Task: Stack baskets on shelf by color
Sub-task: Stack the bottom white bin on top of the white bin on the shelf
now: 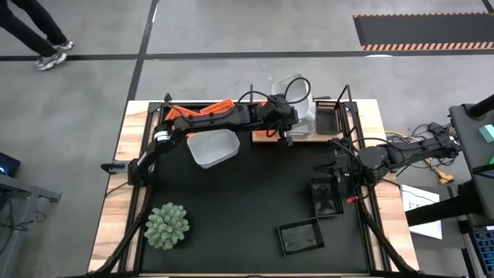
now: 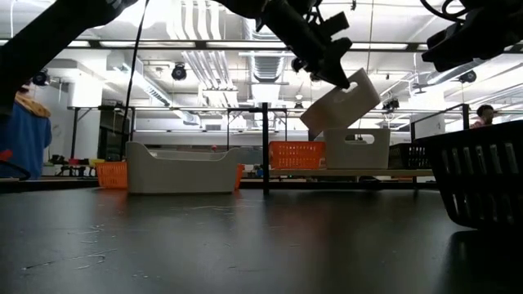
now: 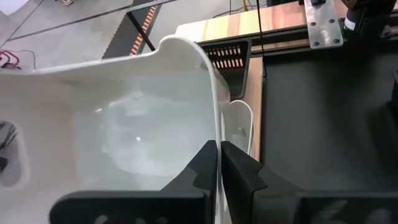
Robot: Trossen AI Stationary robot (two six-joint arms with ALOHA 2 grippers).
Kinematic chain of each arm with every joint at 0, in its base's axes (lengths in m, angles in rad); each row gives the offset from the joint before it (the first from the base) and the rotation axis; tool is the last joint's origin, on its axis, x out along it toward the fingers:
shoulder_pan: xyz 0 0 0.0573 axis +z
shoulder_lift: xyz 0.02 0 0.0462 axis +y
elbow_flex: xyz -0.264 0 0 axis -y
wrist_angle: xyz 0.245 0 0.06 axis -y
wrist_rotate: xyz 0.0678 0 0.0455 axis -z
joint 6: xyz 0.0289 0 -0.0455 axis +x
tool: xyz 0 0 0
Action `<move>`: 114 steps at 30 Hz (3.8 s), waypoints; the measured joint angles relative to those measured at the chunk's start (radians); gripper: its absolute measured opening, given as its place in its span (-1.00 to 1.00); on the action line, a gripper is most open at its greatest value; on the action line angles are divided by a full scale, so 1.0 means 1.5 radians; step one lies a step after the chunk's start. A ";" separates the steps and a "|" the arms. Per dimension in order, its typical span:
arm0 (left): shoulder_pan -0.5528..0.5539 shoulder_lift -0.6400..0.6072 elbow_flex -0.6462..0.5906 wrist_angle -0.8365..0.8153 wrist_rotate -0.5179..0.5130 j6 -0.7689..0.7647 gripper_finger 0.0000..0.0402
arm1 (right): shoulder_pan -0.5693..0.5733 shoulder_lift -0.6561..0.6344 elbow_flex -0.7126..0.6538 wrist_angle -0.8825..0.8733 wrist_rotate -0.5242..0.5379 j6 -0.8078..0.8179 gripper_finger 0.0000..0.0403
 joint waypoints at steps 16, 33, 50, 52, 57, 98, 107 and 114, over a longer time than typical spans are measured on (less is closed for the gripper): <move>0.000 -0.001 0.000 0.000 0.000 -0.002 -1.00 | 0.000 0.000 0.000 -0.008 0.000 0.003 -0.96; 0.000 -0.001 0.000 0.001 -0.001 -0.001 -0.70 | 0.000 0.000 0.000 -0.008 0.000 0.012 -0.96; -0.092 -0.081 -0.007 -0.148 0.008 -0.024 -0.57 | 0.000 0.004 -0.017 -0.006 0.008 0.047 -0.96; -0.119 -0.084 -0.010 -0.173 0.011 -0.030 -0.57 | 0.000 0.004 -0.018 -0.006 0.012 0.051 -0.96; -0.186 -0.106 -0.065 -0.201 0.011 -0.034 -0.57 | 0.000 0.008 -0.019 -0.006 0.023 0.078 -0.96; -0.281 -0.485 -0.706 0.436 0.005 -0.122 -0.57 | -0.183 0.353 0.128 0.010 0.128 -0.056 -0.96; -0.281 -0.485 -0.706 0.436 0.005 -0.122 -0.57 | -0.252 0.388 0.128 0.012 0.128 -0.091 -0.96; -0.281 -0.485 -0.706 0.436 0.005 -0.122 -0.57 | -0.286 0.416 0.128 0.050 0.128 -0.117 -0.96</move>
